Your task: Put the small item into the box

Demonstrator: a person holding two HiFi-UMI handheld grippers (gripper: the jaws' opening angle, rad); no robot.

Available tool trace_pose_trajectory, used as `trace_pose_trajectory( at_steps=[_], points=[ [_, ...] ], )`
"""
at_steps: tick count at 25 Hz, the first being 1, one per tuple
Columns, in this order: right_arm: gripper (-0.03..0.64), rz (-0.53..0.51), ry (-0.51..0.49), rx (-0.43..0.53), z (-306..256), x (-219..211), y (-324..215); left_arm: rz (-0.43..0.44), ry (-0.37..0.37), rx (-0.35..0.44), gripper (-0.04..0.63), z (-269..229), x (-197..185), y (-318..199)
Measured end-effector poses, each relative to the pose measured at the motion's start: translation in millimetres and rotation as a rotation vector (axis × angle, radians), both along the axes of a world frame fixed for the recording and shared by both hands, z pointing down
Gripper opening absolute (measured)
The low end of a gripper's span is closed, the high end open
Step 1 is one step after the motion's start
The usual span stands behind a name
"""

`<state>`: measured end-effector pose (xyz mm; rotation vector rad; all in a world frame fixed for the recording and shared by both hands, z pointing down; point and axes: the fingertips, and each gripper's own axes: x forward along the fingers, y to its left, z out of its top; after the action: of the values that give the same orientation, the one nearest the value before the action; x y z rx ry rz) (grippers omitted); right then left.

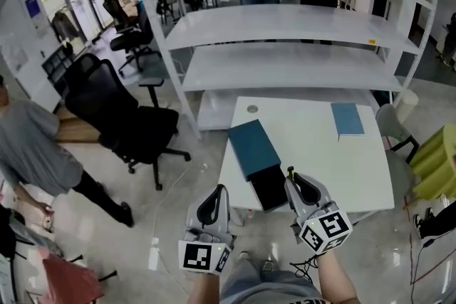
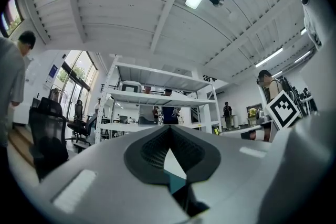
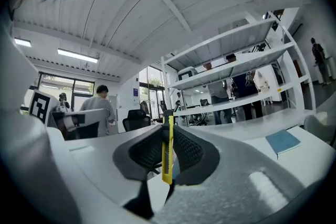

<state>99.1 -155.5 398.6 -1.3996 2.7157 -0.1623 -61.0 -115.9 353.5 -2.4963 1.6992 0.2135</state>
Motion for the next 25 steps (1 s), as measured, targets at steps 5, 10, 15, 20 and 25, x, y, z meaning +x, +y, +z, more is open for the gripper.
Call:
trace_pose_trajectory(
  at_steps=[5,10,15,20,25],
  points=[
    [0.066,-0.021,0.035,-0.079,22,-6,-23,0.012,-0.005,0.005,0.011,-5,0,-17],
    [0.066,-0.018,0.054,-0.156,44,-12,-42,0.041,-0.013,-0.001,0.011,-9,1,-35],
    [0.066,-0.008,0.077,-0.244,74,-17,-57,0.076,-0.032,-0.022,0.011,-2,3,-51],
    [0.066,-0.003,0.083,-0.322,99,-18,-65,0.094,-0.029,-0.050,0.011,8,2,-64],
    [0.066,-0.016,0.110,-0.398,123,-21,-74,0.100,-0.023,-0.067,0.011,15,1,-75]
  ],
)
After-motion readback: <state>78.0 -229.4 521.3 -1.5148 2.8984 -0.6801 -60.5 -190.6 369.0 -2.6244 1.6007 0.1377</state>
